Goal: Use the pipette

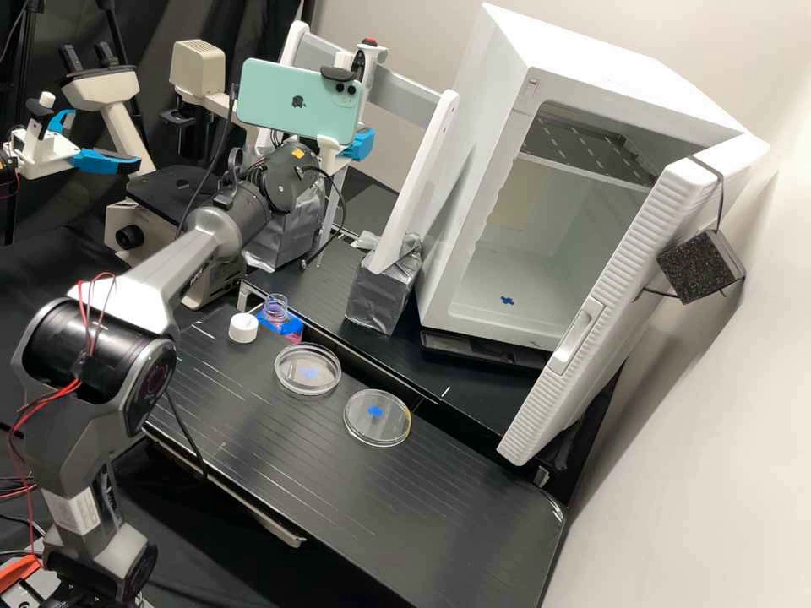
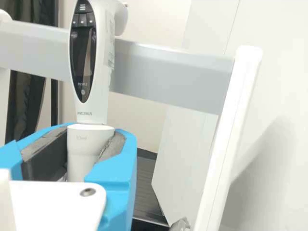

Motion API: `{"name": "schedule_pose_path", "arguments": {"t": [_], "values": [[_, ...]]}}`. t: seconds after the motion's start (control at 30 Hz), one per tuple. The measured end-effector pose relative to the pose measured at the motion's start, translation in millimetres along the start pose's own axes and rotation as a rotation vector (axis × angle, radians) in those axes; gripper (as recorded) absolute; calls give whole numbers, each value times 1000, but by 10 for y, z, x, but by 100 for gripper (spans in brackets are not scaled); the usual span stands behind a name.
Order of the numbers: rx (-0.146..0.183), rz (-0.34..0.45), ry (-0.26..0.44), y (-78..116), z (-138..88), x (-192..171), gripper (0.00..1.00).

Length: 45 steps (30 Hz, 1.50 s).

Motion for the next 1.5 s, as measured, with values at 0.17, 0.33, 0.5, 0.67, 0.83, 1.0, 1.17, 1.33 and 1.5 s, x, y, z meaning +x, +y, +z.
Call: {"name": "schedule_pose_path", "arguments": {"t": [0.17, 0.33, 0.5, 0.67, 0.83, 1.0, 1.17, 1.33, 1.5], "values": [[95, -59, -12, -95, -12, 56, 0], [137, -98, 25, -80, -32, 62, 0], [139, -122, 81, -106, -74, 71, 0], [136, -128, 83, -135, -59, 105, 0], [137, -127, 82, -132, -57, 104, 0], [137, -121, 76, -114, -34, 106, 0], [137, -113, 54, -92, 44, 135, 0], [137, -108, 46, -77, 73, 140, 0], [131, -108, 46, -77, 73, 140, 100]]}}
